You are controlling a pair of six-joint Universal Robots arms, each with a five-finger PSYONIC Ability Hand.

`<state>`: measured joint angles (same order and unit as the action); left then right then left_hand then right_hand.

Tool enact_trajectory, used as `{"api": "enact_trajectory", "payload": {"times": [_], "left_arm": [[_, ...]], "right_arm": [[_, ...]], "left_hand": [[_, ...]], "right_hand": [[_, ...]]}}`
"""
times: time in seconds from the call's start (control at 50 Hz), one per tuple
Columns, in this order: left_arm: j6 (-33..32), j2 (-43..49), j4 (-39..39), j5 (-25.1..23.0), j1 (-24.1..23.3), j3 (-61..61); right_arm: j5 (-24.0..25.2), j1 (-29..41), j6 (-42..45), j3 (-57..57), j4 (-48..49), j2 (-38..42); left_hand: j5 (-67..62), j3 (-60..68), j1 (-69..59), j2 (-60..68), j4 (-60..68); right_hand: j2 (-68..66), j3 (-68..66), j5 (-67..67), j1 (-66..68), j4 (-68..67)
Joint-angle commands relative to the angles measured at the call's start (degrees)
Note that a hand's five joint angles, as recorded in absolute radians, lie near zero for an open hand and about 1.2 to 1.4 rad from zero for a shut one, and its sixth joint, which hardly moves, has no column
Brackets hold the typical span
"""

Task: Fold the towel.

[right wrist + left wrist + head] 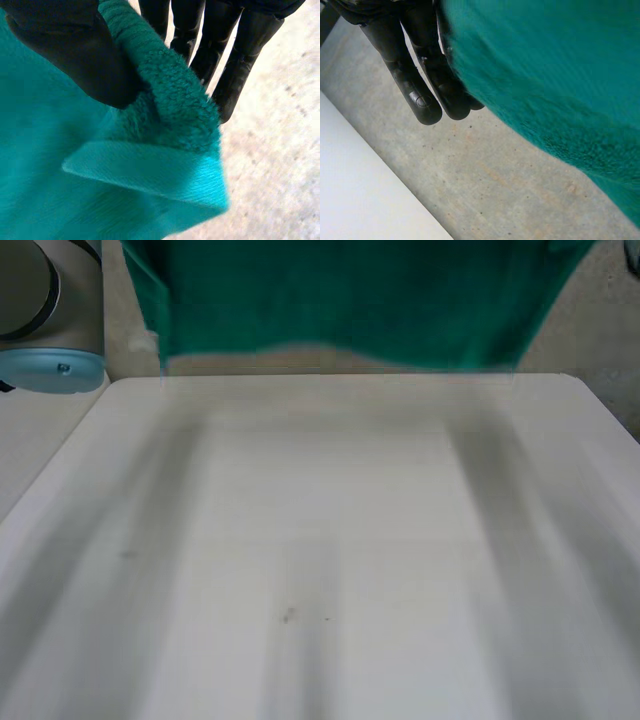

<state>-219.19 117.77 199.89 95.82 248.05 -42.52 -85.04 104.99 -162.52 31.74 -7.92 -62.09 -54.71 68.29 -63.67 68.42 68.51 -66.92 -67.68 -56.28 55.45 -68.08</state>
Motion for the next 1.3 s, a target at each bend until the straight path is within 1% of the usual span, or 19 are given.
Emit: {"api": "enact_trajectory", "payload": {"times": [0.02, 0.12, 0.18, 0.26, 0.3, 0.42, 0.5, 0.52, 0.58, 0.62, 0.68, 0.7, 0.76, 0.82, 0.88, 1.0, 1.14, 1.16, 1.3], "left_arm": [[6.4, -2.9, -0.82, -0.28, 1.82, -14.41], [8.33, -3.25, -0.64, -0.63, 2.79, -24.0], [8.42, -2.03, -0.56, -0.81, 2.88, -29.8], [8.25, 1.13, -0.29, -1.25, 2.79, -34.72], [8.07, 3.23, -0.29, -1.95, 2.71, -36.3], [6.84, 7.21, -1.79, -3.45, 2.62, -41.24], [4.3, 4.32, -4.94, -3.36, 3.06, -46.33], [3.16, 1.7, -6.34, -3.1, 3.32, -48.25], [1.22, -3.15, -9.16, -3.01, 4.29, -52.04], [-1.4, -7.71, -13.18, -3.27, 5.34, -56.15], [-7.36, -13.07, -20.55, -3.36, 5.61, -60.99], [-8.61, -14.14, -22.16, -3.53, 5.61, -61.88], [-12.12, -15.99, -26.54, -3.71, 5.09, -64.16], [-12.41, -15.74, -25.7, -3.62, 4.47, -64.09], [-12.41, -14.77, -23.33, -3.62, 4.38, -62.87], [-12.41, -6.96, -15.16, -3.18, 2.54, -56.28], [-13.11, 3.75, -5.84, -3.01, 0.6, -42.85], [-13.2, 6.21, -5.05, -2.92, 0.6, -39.78], [-13.37, 16.07, -4.95, -3.36, 0.51, -28.42]], "right_arm": [[3.65, -0.14, -0.43, 14.39, 1.68, -4.27], [6.46, -0.14, -0.34, 20.81, 1.41, -3.48], [7.08, -0.23, 0.18, 26.08, 1.15, -0.23], [6.73, -0.14, 1.06, 30.21, 0.97, 4.68], [5.85, -0.05, 2.46, 31.8, 0.71, 10.04], [3.92, -0.66, 4.75, 32.51, -3.24, 14.54], [3.39, -1.02, 5.11, 33.21, -7.99, 13.58], [3.91, -1.1, 5.54, 34.17, -12.26, 10.44], [4.27, -1.1, 6.51, 35.84, -15.36, 7.7], [4.36, -1.19, 12.19, 39.26, -20.36, 2.96], [3.31, -1.98, 19.5, 42.69, -23.28, 0.49], [2.87, -2.94, 24.31, 45.49, -25.29, -0.83], [1.9, -4.26, 31.43, 48.92, -28.19, -2.24], [1.37, -4.45, 34.99, 49.65, -28.65, -2.6], [1.37, -4.36, 32.8, 48.25, -26.37, -2.07], [1.28, -4.27, 26.12, 46.05, -20.57, 1.44], [1.19, -2.95, 23.12, 44.46, -14.67, 5.93], [0.85, -2.78, 22.08, 43.16, -11.28, 6.36], [-1.44, -2.95, 18.91, 38.05, -7.03, 10.41]], "left_hand": [[-15.29, 11.71, -16.33, 11.58, 11.49], [-15.29, 11.71, -16.33, 11.58, 11.49], [-15.29, 11.71, -16.33, 11.58, 11.49], [-15.29, 11.71, -16.33, 11.58, 11.49], [-15.29, 11.71, -16.33, 11.58, 11.49], [-15.29, 11.71, -16.33, 11.58, 11.49], [-15.29, 11.71, -16.33, 11.58, 11.49], [-15.29, 11.71, -16.33, 11.58, 11.49], [-15.29, 11.71, -16.33, 11.58, 11.49], [-15.29, 11.71, -16.33, 11.58, 11.49], [-15.29, 11.71, -16.33, 11.58, 11.49], [-15.29, 11.71, -16.33, 11.58, 11.49], [-15.29, 11.71, -16.33, 11.58, 11.49], [-15.29, 11.71, -16.33, 11.58, 11.49], [-15.29, 11.71, -16.33, 11.58, 11.49], [-15.29, 11.71, -16.33, 11.58, 11.49], [-15.29, 11.71, -16.33, 11.58, 11.49], [-15.29, 11.71, -16.33, 11.58, 11.49], [-15.29, 11.71, -16.33, 11.58, 11.49]], "right_hand": [[-13.08, -12.32, -13.72, 24.55, -11.92], [-13.08, -12.32, -13.72, 24.55, -11.92], [-13.08, -12.32, -13.72, 24.55, -11.92], [-13.08, -12.32, -13.72, 24.55, -11.92], [-13.08, -12.32, -13.72, 24.55, -11.92], [-13.08, -12.32, -13.72, 24.55, -11.92], [-13.08, -12.32, -13.72, 24.55, -11.92], [-13.08, -12.32, -13.72, 24.55, -11.92], [-13.08, -12.32, -13.72, 24.55, -11.92], [-13.08, -12.32, -13.72, 24.55, -11.92], [-13.08, -12.32, -13.72, 24.55, -11.92], [-13.08, -12.32, -13.72, 24.55, -11.92], [-13.08, -12.32, -13.72, 24.55, -11.92], [-13.08, -12.32, -13.72, 24.55, -11.92], [-13.08, -12.32, -13.72, 24.55, -11.92], [-13.08, -12.32, -13.72, 24.55, -11.92], [-13.08, -12.32, -13.72, 24.55, -11.92], [-13.08, -12.32, -13.72, 24.55, -11.92], [-13.08, -12.32, -13.72, 24.55, -11.92]]}}
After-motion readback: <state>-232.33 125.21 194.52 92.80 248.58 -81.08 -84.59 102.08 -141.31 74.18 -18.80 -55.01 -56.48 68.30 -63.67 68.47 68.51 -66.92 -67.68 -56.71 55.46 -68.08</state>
